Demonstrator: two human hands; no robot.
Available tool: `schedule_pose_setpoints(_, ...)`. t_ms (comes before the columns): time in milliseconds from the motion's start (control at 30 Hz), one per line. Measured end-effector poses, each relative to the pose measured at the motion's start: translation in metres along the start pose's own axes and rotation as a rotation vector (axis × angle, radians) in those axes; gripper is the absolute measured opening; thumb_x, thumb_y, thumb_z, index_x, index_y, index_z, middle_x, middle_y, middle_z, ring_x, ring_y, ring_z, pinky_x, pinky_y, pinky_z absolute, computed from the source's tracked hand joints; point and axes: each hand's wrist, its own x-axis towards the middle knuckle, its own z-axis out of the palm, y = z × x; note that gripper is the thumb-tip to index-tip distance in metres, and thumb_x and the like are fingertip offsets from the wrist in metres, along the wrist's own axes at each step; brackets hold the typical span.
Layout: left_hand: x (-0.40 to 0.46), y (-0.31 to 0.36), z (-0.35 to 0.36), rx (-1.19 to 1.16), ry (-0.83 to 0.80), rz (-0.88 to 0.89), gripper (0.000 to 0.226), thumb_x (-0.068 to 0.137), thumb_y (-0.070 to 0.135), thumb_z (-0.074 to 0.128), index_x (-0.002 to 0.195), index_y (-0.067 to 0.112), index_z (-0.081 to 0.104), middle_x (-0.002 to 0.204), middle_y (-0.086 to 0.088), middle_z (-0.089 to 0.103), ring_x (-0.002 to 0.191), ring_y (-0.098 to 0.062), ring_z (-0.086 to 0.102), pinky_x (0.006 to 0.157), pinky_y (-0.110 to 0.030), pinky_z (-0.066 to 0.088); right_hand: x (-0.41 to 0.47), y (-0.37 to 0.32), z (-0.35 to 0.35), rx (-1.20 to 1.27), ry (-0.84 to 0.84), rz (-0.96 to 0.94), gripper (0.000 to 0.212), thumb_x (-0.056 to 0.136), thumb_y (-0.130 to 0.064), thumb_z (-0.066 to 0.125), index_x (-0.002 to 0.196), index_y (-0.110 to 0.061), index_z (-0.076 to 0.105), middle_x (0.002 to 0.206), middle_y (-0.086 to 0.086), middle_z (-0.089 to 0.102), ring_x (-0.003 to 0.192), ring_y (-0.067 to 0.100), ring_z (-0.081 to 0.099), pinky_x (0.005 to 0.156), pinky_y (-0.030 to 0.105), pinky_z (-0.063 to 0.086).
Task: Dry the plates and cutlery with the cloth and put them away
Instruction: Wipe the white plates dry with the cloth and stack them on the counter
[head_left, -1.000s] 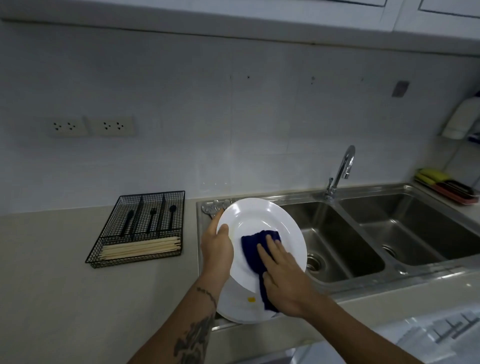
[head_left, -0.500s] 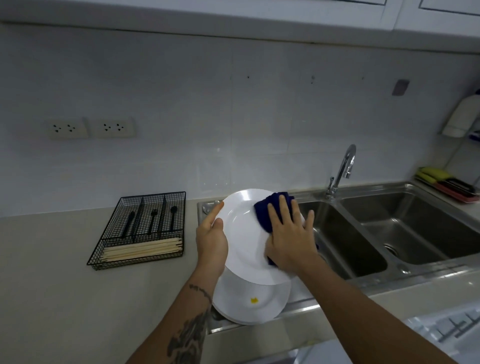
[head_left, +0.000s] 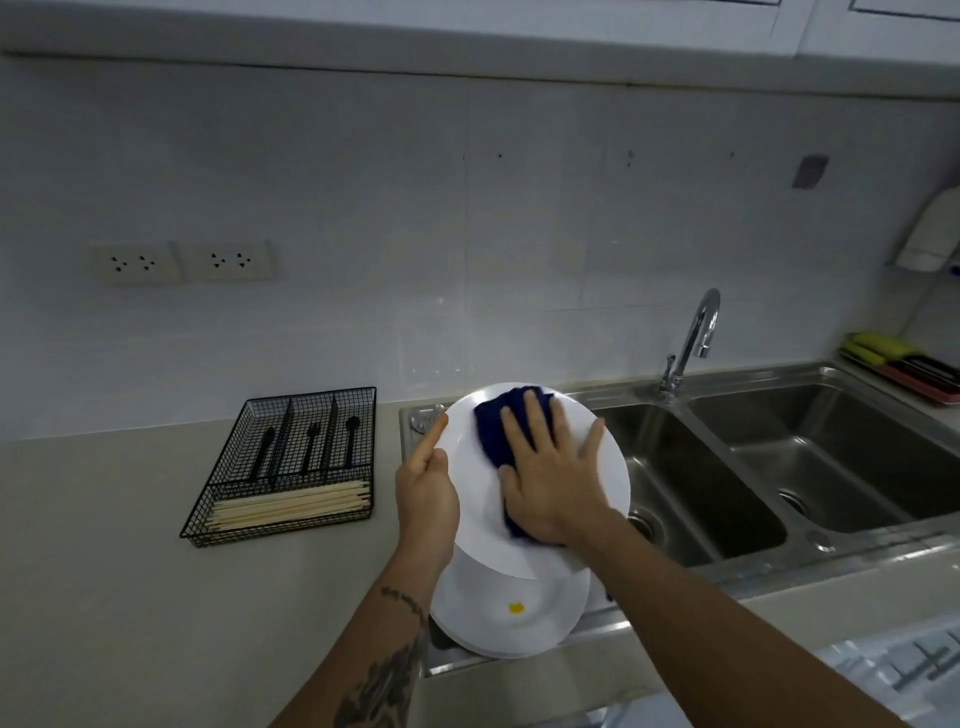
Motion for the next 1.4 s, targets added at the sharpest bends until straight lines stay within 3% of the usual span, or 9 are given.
schedule_pose_setpoints(100,-0.004,0.003,-0.005,-0.039,0.041,0.007,0.048,0.102,0.006,0.039,0.121,0.04,0.068,0.12,0.01,0.068,0.107,-0.017,0.064,0.097,-0.038,0.053,0.004,0.014,-0.01,0.045,0.015,0.165,0.07,0.089,-0.051,0.031,0.15,-0.041,-0.002,0.16,0.002,-0.013,0.144,0.042,0.0,0.104,0.073,0.007)
schedule_pose_setpoints(233,-0.006,0.007,-0.014,0.058,-0.093,-0.032,0.05,0.101,0.003,0.038,0.127,0.036,0.064,0.107,0.016,0.067,0.094,-0.017,0.065,0.088,-0.037,0.054,-0.002,0.03,-0.025,0.211,-0.03,0.19,0.076,0.083,-0.038,0.051,0.147,-0.042,0.009,0.149,0.009,0.013,0.117,0.04,0.04,0.089,0.05,0.045)
schedule_pose_setpoints(333,0.011,0.022,-0.026,0.207,-0.295,-0.076,0.051,0.097,-0.003,0.042,0.122,0.036,0.064,0.103,0.011,0.072,0.085,-0.019,0.066,0.08,-0.034,0.053,-0.001,0.05,-0.036,0.299,-0.063,0.083,0.078,0.079,-0.036,0.056,0.145,-0.044,0.014,0.138,0.004,0.023,0.113,0.031,0.046,0.089,0.043,0.05)
schedule_pose_setpoints(500,0.025,0.043,-0.016,0.341,-0.556,-0.065,0.051,0.098,-0.002,0.045,0.111,0.039,0.072,0.117,0.013,0.069,0.102,-0.014,0.069,0.091,-0.031,0.054,0.0,0.058,-0.055,0.338,-0.11,-0.094,0.078,0.079,-0.034,0.058,0.144,-0.049,0.018,0.137,-0.005,0.022,0.106,0.023,0.049,0.09,0.036,0.049)
schedule_pose_setpoints(633,0.014,0.033,-0.002,0.271,-0.437,-0.023,0.046,0.098,-0.001,0.045,0.11,0.032,0.074,0.111,0.005,0.072,0.096,-0.01,0.069,0.074,-0.018,0.051,-0.011,0.056,-0.047,0.192,0.026,-0.119,0.077,0.082,-0.036,0.053,0.148,-0.043,0.012,0.144,0.0,0.025,0.118,0.025,0.042,0.094,0.04,0.046)
schedule_pose_setpoints(767,0.01,0.022,0.005,0.06,-0.186,-0.068,0.044,0.096,-0.003,0.046,0.111,0.027,0.074,0.098,0.001,0.072,0.079,-0.014,0.066,0.065,-0.022,0.054,-0.027,0.059,-0.027,0.043,0.026,0.109,0.076,0.086,-0.042,0.042,0.151,-0.037,0.003,0.159,0.007,0.01,0.141,0.033,0.018,0.113,0.051,0.024)
schedule_pose_setpoints(933,0.004,0.016,0.001,-0.072,-0.003,-0.117,0.043,0.096,-0.006,0.045,0.118,0.019,0.072,0.09,0.001,0.068,0.081,-0.021,0.06,0.084,-0.036,0.054,-0.06,0.045,-0.006,0.101,-0.071,0.192,0.073,0.083,-0.04,0.023,0.153,-0.026,0.009,0.161,0.01,-0.005,0.147,0.032,-0.005,0.119,0.052,0.002)
schedule_pose_setpoints(1200,0.001,0.018,0.028,-0.08,-0.001,-0.132,0.049,0.096,-0.004,0.042,0.1,0.032,0.076,0.117,-0.003,0.069,0.102,-0.025,0.064,0.097,-0.045,0.053,-0.061,-0.017,-0.019,0.525,-0.208,-0.06,0.067,0.094,-0.024,0.039,0.153,-0.028,0.008,0.162,-0.003,-0.006,0.147,0.019,0.0,0.118,0.038,0.002)
schedule_pose_setpoints(1400,0.018,0.029,0.002,-0.107,0.083,-0.136,0.049,0.095,-0.006,0.039,0.1,0.029,0.074,0.116,-0.001,0.065,0.09,-0.02,0.06,0.087,-0.039,0.056,-0.064,0.01,-0.036,0.46,-0.171,-0.235,0.058,0.088,-0.017,0.042,0.144,-0.032,0.04,0.156,-0.008,0.028,0.135,0.005,0.024,0.114,0.028,0.007)
